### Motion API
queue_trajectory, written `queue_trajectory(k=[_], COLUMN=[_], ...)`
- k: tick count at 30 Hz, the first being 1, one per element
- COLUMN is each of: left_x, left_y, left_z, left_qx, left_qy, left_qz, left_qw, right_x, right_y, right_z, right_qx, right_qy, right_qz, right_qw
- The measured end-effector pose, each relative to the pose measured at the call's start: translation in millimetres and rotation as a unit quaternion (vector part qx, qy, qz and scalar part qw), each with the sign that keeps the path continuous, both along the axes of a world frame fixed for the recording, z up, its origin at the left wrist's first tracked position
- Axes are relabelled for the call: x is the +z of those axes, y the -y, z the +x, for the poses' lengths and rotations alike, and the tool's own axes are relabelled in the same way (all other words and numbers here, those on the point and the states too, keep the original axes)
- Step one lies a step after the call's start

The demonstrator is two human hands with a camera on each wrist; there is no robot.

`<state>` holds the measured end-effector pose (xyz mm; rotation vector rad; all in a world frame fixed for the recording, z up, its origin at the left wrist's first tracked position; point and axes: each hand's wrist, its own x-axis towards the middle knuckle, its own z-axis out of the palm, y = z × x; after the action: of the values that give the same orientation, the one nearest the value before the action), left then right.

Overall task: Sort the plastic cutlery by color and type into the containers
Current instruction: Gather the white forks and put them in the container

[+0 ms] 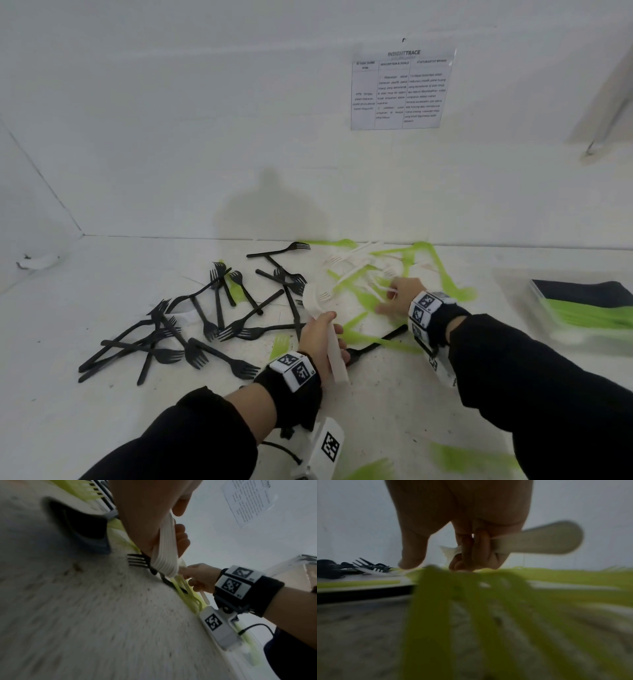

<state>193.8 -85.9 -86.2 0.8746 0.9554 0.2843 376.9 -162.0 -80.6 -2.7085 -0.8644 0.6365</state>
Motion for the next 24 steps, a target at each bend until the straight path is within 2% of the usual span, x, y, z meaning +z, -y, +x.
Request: queue_trajectory(k=[6,11,18,21,24], left_x=[9.5,-0.3,-11.0,-13.2,-14.1], left_y=[-37.7,-51.8,-60.1,-64.9,-65.9], left_z=[38.4,60.9,63.6,55.5,45.3], left_qx=[0.004,0.017,0.054,0.077,0.099], left_qy=[-0.026,-0.05,-0.042,-0.032,-0.016], left_qz=[0.061,0.081,0.061,0.041,0.018], left_qw=[0.998,0.995,0.996,0.996,0.995], right_x=[8.0,20.8,30.4,30.6,18.5], right_y=[-5.4,-7.8,-27.2,-44.8,-73.9], right_z=[16.1,28.6,34.0,22.9,11.2], right_qx=[0.013,0.021,-0.025,0.021,0.141], right_qy=[0.016,0.044,0.024,0.043,0.039], right_qz=[-0.006,-0.007,0.079,0.115,0.082], right_qw=[1.0,0.999,0.996,0.992,0.986])
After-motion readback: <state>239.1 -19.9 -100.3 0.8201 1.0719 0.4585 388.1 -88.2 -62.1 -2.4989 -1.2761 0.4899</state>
